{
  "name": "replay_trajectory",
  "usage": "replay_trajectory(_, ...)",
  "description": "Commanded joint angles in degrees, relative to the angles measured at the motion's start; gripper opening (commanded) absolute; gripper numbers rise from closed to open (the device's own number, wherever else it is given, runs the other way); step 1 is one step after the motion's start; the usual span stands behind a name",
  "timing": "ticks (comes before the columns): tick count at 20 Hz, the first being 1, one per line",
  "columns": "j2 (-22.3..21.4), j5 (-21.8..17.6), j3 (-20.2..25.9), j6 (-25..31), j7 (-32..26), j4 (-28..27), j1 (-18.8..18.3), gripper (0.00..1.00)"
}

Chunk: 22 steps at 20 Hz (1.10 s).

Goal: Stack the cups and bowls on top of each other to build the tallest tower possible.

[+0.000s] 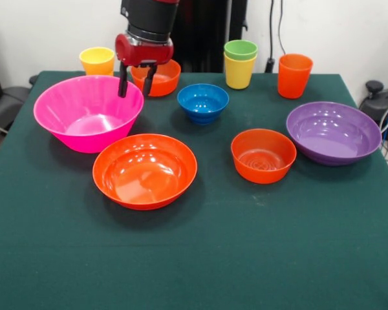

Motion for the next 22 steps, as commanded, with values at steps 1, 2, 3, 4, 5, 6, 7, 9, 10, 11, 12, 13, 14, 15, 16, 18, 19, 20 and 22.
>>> replay_trajectory(1, 7.71, -6.25, 8.14, -0.97, 4.19, -2.24, 5.79, 1.00)
replay_trajectory(2, 8.69, -7.14, 7.83, -1.06, 4.99, -2.71, 6.30, 1.00)
replay_trajectory(3, 10.04, -8.33, 7.20, -1.12, 6.07, -3.10, 7.36, 1.00)
replay_trajectory(4, 10.51, -8.85, 7.08, -1.22, 6.57, -3.39, 7.60, 1.00)
replay_trajectory(5, 11.00, -9.46, 6.97, -1.55, 7.39, -3.52, 8.07, 1.00)
replay_trajectory(6, 11.22, -9.61, 6.93, -1.43, 7.64, -3.68, 8.23, 1.00)
replay_trajectory(7, 11.43, -9.75, 6.89, -1.32, 7.89, -3.84, 8.40, 1.00)
replay_trajectory(9, 11.20, -9.56, 7.11, -1.68, 8.69, -3.92, 8.49, 1.00)
replay_trajectory(10, 10.76, -9.05, 7.41, -1.66, 8.63, -3.71, 8.14, 1.00)
replay_trajectory(11, 9.81, -8.02, 8.03, -1.67, 8.37, -3.40, 7.63, 1.00)
replay_trajectory(12, 9.01, -7.22, 8.46, -1.71, 7.67, -3.00, 6.91, 1.00)
replay_trajectory(13, 7.70, -5.94, 9.21, -2.02, 7.44, -2.45, 6.19, 1.00)
replay_trajectory(14, 7.05, -5.27, 9.56, -2.07, 6.69, -1.98, 5.62, 1.00)
replay_trajectory(15, 6.66, -4.35, 9.96, -1.53, 6.30, -1.64, 5.39, 1.00)
replay_trajectory(16, 6.45, -4.07, 10.14, -1.35, 5.79, -1.45, 5.19, 1.00)
replay_trajectory(18, 5.73, -3.09, 10.64, -0.80, 4.12, -0.87, 4.55, 1.00)
replay_trajectory(19, 5.57, -2.74, 10.73, -0.44, 3.63, -0.68, 4.60, 1.00)
replay_trajectory(20, 5.41, -2.67, 10.67, -0.36, 2.90, -0.48, 4.18, 1.00)
replay_trajectory(22, 5.04, -2.55, 10.59, -0.19, 2.29, -0.33, 3.85, 1.00)
